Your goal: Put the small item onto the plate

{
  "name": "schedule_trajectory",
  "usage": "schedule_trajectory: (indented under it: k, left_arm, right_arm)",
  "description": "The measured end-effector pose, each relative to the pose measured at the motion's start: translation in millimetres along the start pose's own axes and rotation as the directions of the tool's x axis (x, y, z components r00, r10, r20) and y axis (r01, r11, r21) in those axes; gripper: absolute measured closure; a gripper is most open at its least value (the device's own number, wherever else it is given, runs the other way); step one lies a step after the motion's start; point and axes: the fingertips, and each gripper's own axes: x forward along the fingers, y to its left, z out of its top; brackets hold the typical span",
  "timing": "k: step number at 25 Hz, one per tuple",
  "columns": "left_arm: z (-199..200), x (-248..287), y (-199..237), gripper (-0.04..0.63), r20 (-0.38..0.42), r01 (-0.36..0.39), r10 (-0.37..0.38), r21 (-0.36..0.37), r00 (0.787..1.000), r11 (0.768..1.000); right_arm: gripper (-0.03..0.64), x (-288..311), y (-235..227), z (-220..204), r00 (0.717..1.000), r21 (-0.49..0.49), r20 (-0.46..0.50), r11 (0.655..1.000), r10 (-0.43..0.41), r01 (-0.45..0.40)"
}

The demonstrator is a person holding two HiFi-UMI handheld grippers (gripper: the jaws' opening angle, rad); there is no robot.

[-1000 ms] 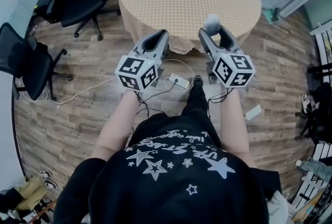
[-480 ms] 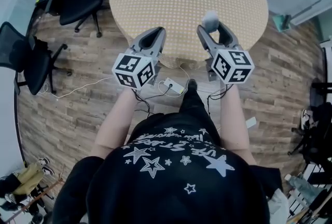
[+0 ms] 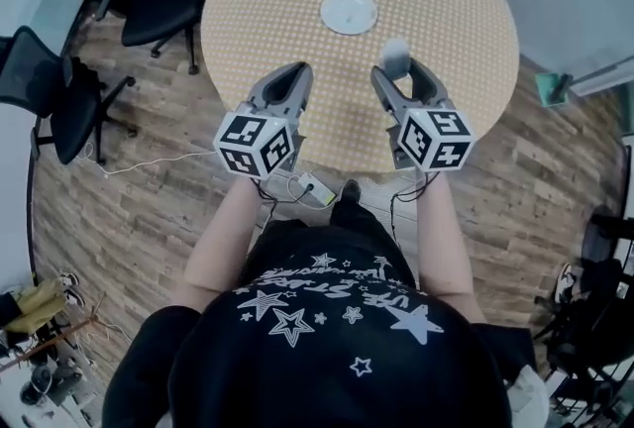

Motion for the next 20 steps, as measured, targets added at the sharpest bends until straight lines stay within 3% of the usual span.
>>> schedule_trajectory:
  k: [12,16,20]
  left_arm:
    - [-3.8,13.2,35.9,0.566,-0.045,-0.116,0.115,-0.01,0.992,0.993]
    - [-1.0,21.0,58.2,0.566,-0.048,-0.103,0.102,-0.014,0.994,0.995]
    - [-1.8,38.0,85.6,0.566,-0.063,-0.04,0.039,-0.02,0.997,0.999]
  right_arm:
    - [0.308,59.6,-23.5,-24.7,0.991,0.043,-0.108,0.996,0.08,-0.076]
    - [0.308,82.7,-20.4,-27.0,0.989,0.035,-0.131,0.998,0.061,-0.057]
    - [0.308,110.1,-23.4,-29.0,0.988,0.033,-0.151,0.999,-0.009,0.014]
